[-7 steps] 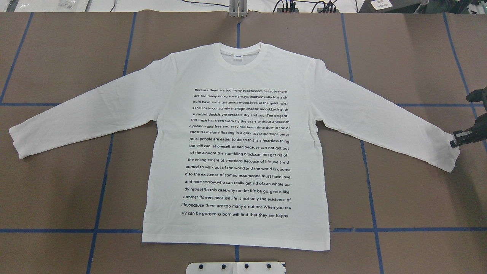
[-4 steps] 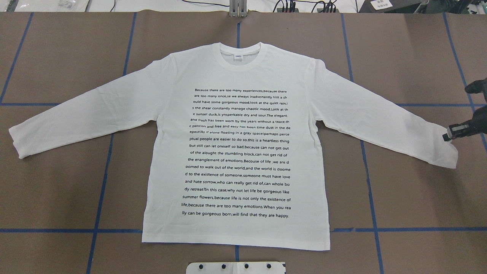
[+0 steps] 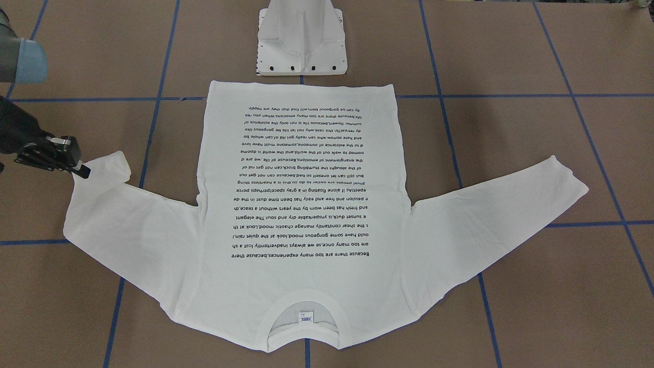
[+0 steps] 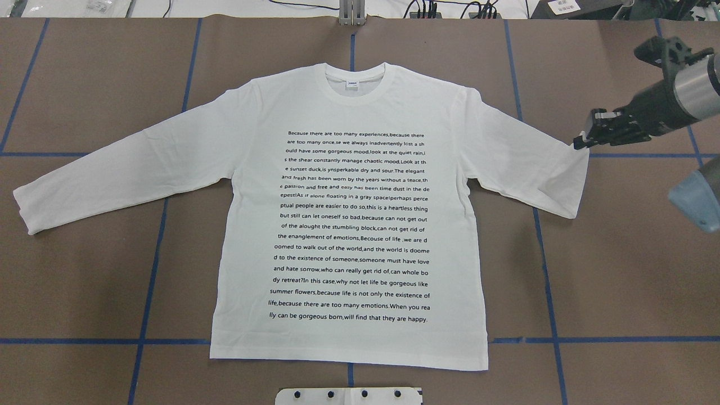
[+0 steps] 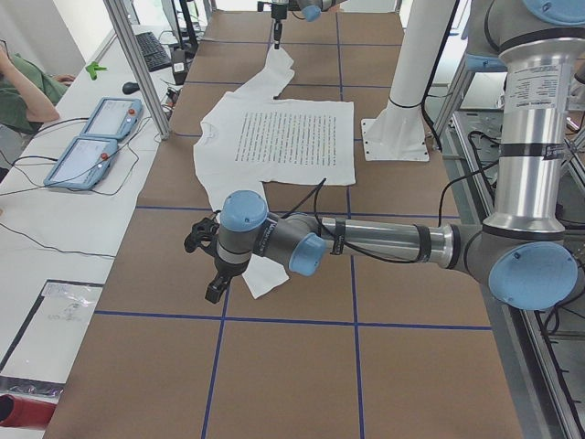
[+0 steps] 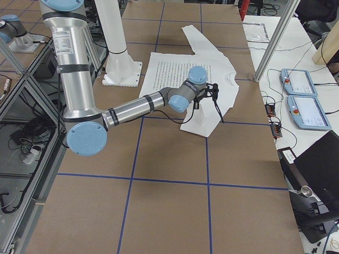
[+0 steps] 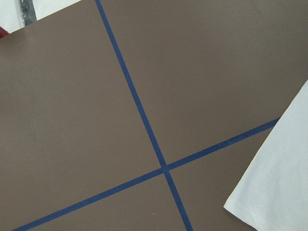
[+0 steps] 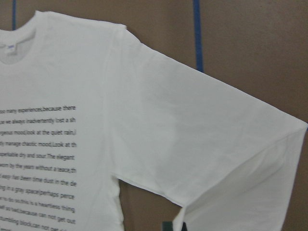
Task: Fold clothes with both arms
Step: 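Grasp the sleeve with the right gripper and fold it across the shirt body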
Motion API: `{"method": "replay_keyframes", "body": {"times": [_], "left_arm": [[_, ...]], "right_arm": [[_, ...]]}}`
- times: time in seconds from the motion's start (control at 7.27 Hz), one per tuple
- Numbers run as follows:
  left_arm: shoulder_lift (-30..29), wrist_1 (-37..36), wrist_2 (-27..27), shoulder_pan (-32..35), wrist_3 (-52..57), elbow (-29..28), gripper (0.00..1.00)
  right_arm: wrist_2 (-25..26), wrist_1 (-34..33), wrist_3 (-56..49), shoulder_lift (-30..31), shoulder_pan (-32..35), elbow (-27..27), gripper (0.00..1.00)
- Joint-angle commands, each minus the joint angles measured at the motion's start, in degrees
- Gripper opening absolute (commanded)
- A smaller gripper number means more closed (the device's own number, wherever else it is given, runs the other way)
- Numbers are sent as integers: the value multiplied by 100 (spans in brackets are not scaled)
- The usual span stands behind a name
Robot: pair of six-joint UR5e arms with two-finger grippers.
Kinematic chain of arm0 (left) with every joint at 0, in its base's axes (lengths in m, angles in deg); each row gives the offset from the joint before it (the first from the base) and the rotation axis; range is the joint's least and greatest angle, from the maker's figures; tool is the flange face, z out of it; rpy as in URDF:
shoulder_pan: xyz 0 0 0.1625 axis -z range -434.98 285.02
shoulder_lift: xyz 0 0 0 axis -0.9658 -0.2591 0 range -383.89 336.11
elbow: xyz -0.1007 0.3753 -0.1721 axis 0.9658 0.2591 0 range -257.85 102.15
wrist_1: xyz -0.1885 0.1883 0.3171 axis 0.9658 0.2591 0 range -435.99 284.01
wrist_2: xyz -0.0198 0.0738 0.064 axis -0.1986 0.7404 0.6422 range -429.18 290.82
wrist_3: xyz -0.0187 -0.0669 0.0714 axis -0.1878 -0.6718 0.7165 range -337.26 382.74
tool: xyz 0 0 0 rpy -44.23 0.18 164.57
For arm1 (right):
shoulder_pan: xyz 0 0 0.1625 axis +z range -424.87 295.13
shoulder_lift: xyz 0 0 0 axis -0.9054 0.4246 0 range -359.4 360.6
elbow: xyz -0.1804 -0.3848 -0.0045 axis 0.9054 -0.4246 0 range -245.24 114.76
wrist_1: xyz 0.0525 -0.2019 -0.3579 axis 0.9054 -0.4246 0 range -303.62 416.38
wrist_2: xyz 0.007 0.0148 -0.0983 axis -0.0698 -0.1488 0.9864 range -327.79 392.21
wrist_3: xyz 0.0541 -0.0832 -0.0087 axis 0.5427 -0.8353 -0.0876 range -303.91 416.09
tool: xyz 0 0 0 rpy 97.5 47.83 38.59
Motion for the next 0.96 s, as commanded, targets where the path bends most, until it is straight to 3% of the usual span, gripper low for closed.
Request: {"method": "replay_keyframes", "body": {"times": [0.0,0.14,0.41,0.83], "left_arm": [[-2,3,0,0,1,-39,100],[-2,3,0,0,-8,-21,100],[-19,-6,0,-9,1,-56,100],[-37,-6,0,0,-25,-56,100]], "right_arm": [[-20,-278,919,-1567,-324,-275,0],[145,-280,957,-2157,-604,-547,0],[986,-306,1158,-3344,-1307,-900,0],[1577,-464,1142,-3842,-1940,-1041,0]]}}
